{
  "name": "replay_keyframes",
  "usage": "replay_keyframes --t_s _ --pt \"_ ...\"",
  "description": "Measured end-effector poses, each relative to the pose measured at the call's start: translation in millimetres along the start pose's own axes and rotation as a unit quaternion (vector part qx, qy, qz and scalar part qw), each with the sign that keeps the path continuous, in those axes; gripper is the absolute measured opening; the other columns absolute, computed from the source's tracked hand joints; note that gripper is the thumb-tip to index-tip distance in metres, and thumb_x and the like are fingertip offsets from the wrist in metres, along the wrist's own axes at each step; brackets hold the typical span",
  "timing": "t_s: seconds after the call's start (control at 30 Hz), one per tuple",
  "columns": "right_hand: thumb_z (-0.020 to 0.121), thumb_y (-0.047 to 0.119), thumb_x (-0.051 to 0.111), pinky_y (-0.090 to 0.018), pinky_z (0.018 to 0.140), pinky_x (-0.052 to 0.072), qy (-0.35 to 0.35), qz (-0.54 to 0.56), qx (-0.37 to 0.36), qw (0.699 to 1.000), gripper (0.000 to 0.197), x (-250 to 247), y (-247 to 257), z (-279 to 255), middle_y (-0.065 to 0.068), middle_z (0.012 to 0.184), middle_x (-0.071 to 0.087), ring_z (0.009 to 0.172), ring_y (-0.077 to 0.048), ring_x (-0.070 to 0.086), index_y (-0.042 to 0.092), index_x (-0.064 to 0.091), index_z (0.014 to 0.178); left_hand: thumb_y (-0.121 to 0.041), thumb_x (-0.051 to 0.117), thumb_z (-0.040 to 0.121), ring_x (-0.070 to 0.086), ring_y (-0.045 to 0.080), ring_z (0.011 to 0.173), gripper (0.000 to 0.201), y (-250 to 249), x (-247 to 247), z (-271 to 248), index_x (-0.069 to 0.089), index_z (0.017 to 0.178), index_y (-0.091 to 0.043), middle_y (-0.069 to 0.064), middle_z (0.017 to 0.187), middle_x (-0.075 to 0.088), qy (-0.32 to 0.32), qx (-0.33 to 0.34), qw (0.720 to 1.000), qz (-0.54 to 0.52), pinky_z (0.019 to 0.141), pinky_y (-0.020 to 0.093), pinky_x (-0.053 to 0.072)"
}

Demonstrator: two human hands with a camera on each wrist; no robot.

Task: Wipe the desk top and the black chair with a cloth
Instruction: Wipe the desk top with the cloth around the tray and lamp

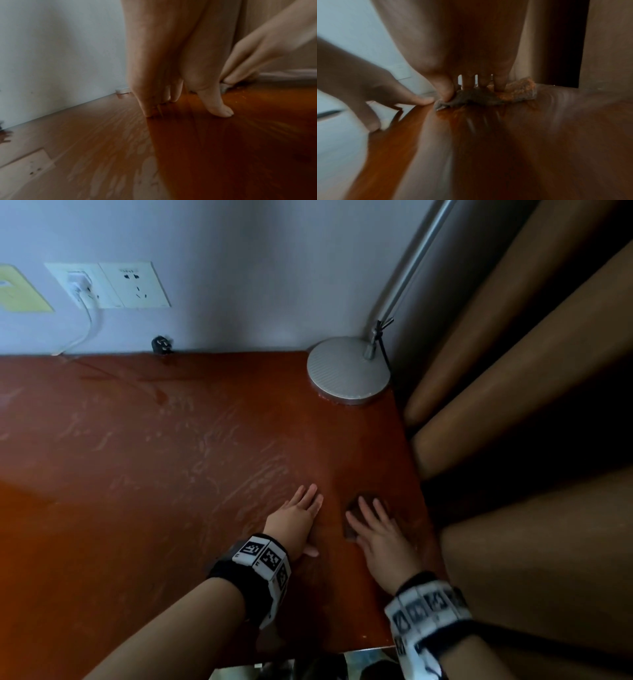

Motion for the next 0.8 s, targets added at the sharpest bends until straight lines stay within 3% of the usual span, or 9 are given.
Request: replay_keyframes --t_s 0.07,0.2,0.27,0.33,0.5,0.57,0.63,0.7,0.8 --pt "0.102 0.024 0.028 -0.043 0.115 0.008 -0.010 -0.011 0.047 0.999 0.047 -18.0 -14.2 25.1 0.002 0.159 0.000 0.146 -0.023 -0.003 0.029 0.023 0.148 -0.035 0.068 0.083 -0.013 0.019 0.145 0.103 -0.8 -0.6 -0.1 -0.006 0.151 -0.013 0.002 0.157 -0.019 0.008 -0.004 1.000 0.005 0.117 0.035 0.013" --pt "0.102 0.026 0.030 -0.044 0.115 0.006 0.005 -0.036 0.074 0.997 0.049 -19.9 -15.6 36.8 0.002 0.159 -0.004 0.146 -0.025 -0.005 0.030 0.019 0.149 -0.034 0.070 0.082 -0.014 0.018 0.145 0.104 -1.0 -1.6 0.0 -0.005 0.151 -0.014 0.002 0.157 -0.019 0.016 -0.013 1.000 0.007 0.117 0.036 0.017" --pt "0.096 0.022 0.038 -0.050 0.110 0.024 -0.025 -0.062 0.044 0.997 0.047 -3.5 -6.5 14.6 -0.006 0.156 0.018 0.143 -0.034 0.018 0.024 0.039 0.143 -0.033 0.071 0.081 -0.014 0.017 0.145 0.105 -0.7 -2.2 -0.4 -0.004 0.151 -0.014 0.001 0.157 -0.018 0.013 -0.015 1.000 0.002 0.116 0.036 0.017" --pt "0.080 0.027 0.045 -0.048 0.089 0.048 -0.054 -0.056 0.019 0.997 0.046 16.5 2.9 -19.6 -0.008 0.140 0.049 0.126 -0.037 0.046 0.023 0.061 0.124 -0.033 0.071 0.081 -0.013 0.017 0.145 0.105 -0.8 -3.1 -1.9 -0.004 0.151 -0.014 0.001 0.157 -0.018 0.010 -0.013 1.000 0.001 0.116 0.036 0.018" --pt "0.073 0.028 0.053 -0.040 0.089 0.045 -0.041 -0.012 0.004 0.999 0.052 38.0 6.2 -52.3 0.001 0.137 0.052 0.127 -0.028 0.044 0.032 0.054 0.124 -0.034 0.066 0.085 -0.012 0.019 0.146 0.099 -3.7 -0.6 -6.8 -0.004 0.151 -0.014 0.003 0.157 -0.018 0.010 -0.012 1.000 0.023 0.113 0.036 0.025" --pt "0.086 0.026 0.039 -0.048 0.099 0.044 -0.066 -0.031 0.033 0.997 0.049 18.7 -4.6 -33.3 -0.004 0.147 0.040 0.135 -0.032 0.037 0.028 0.052 0.132 -0.036 0.064 0.087 -0.012 0.019 0.146 0.096 -6.1 3.8 -11.7 -0.005 0.151 -0.015 0.004 0.157 -0.018 0.011 -0.008 0.999 0.031 0.113 0.035 0.025" --pt "0.099 0.026 0.028 -0.047 0.116 0.018 -0.027 -0.020 0.071 0.997 0.048 4.3 -15.5 -13.4 0.000 0.159 0.006 0.146 -0.026 0.005 0.028 0.027 0.147 -0.039 0.062 0.087 -0.012 0.019 0.146 0.096 -7.3 8.4 -17.5 -0.005 0.151 -0.015 0.003 0.157 -0.019 0.012 -0.008 0.999 0.039 0.113 0.034 0.025" --pt "0.102 0.029 0.026 -0.043 0.118 0.004 -0.016 -0.029 0.103 0.994 0.050 -0.6 -21.3 -6.6 0.004 0.158 -0.010 0.145 -0.023 -0.009 0.031 0.013 0.150 -0.040 0.062 0.087 -0.011 0.019 0.146 0.096 -8.0 10.7 -21.8 -0.005 0.151 -0.015 0.004 0.157 -0.018 0.010 -0.009 0.999 0.047 0.113 0.034 0.025" --pt "0.093 0.030 0.052 -0.050 0.112 0.026 -0.073 -0.077 0.075 0.992 0.057 13.1 -10.1 -32.9 -0.002 0.158 0.006 0.144 -0.031 0.011 0.025 0.031 0.146 -0.041 0.061 0.087 -0.011 0.019 0.146 0.096 -9.0 10.8 -23.5 -0.005 0.151 -0.015 0.004 0.157 -0.018 0.010 -0.006 0.999 0.049 0.113 0.034 0.024"
Point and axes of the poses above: each hand's wrist, its own z-axis towards the middle knuckle, its own x-axis out of the palm, y = z × x, the point moved 7 cm from there along z, towards the middle knuckle
